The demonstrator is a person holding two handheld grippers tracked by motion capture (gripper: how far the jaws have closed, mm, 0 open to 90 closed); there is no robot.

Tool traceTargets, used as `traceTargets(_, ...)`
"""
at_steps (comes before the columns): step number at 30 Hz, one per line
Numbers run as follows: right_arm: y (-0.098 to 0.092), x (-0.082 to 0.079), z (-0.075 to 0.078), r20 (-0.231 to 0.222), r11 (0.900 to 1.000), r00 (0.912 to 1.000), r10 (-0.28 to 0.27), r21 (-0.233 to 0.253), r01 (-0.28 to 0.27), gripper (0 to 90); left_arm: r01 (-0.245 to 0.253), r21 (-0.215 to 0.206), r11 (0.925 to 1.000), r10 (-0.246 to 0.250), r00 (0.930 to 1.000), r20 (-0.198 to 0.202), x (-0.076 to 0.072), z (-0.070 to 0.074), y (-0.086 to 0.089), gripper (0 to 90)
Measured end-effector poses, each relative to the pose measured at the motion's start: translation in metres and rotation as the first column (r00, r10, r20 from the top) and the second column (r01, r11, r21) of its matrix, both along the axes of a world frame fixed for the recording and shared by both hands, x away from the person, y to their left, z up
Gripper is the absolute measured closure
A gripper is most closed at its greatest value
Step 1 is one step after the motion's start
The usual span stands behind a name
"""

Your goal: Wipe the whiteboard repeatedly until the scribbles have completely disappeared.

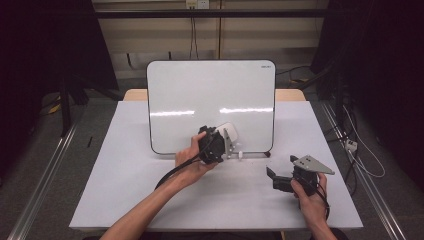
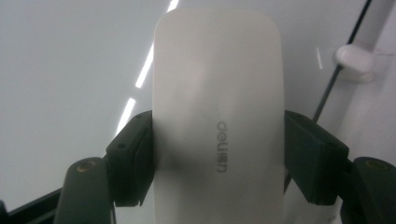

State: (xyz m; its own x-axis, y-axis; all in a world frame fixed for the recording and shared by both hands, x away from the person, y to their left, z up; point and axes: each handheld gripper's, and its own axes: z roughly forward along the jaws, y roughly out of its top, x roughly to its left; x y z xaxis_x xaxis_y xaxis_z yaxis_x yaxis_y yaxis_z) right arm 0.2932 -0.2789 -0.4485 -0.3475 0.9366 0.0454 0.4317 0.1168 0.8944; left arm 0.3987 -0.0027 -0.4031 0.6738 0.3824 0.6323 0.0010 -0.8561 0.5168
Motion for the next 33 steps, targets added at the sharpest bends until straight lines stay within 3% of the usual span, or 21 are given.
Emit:
traceTargets(6,0.0,0.0,0.0,-0.001,1.0,1.0,-0.001,0.0,0.001,4.5,-0.068,-0.068,0.9954,0.067,0.9977,-0.012,0.013,0.012,0.033,31.1)
traceTargets(13,0.0,0.001,0.0,-0.001,1.0,1.0,-0.003,0.0,0.003,4.5,-0.136,-0.155,0.9785,0.133,0.9906,-0.031,0.024,0.021,0.068,31.1)
traceTargets(15,0.001,0.001,0.0,-0.002,1.0,1.0,-0.004,-0.002,0.004,4.5,-0.152,-0.187,0.9706,0.144,0.988,-0.056,0.026,0.023,0.074,31.1)
traceTargets(20,0.002,0.002,0.0,0.002,1.0,1.0,-0.008,-0.001,0.008,4.6,-0.162,-0.233,0.9589,0.148,0.986,-0.078,0.027,0.025,0.08,31.2)
traceTargets(23,0.003,0.002,0.001,0.003,1.0,0.9999,-0.01,0.0,0.01,4.6,-0.17,-0.263,0.9497,0.145,0.983,-0.113,0.028,0.026,0.087,31.2)
traceTargets(25,0.003,0.002,0.001,0.002,1.0,1.0,-0.007,0.004,0.007,4.5,-0.178,-0.298,0.9377,0.146,0.9811,-0.127,0.029,0.026,0.092,31.2)
traceTargets(26,0.004,0.002,0.001,0.004,1.0,1.0,-0.005,0.004,0.005,4.6,-0.177,-0.303,0.9365,0.143,0.9808,-0.133,0.029,0.026,0.095,31.2)
traceTargets(27,0.004,0.002,0.001,0.002,1.0,1.0,-0.006,0.005,0.006,4.6,-0.179,-0.308,0.9345,0.143,0.9805,-0.135,0.029,0.027,0.097,31.2)
traceTargets(29,0.004,0.003,0.001,0.005,1.0,1.0,-0.006,0.003,0.006,4.6,-0.183,-0.337,0.9236,0.147,0.9806,-0.13,0.028,0.03,0.102,31.2)
traceTargets(33,0.004,0.004,0.001,0.0,1.0,1.0,-0.007,0.005,0.007,4.6,-0.178,-0.357,0.9171,0.146,0.9826,-0.115,0.025,0.043,0.108,31.2)
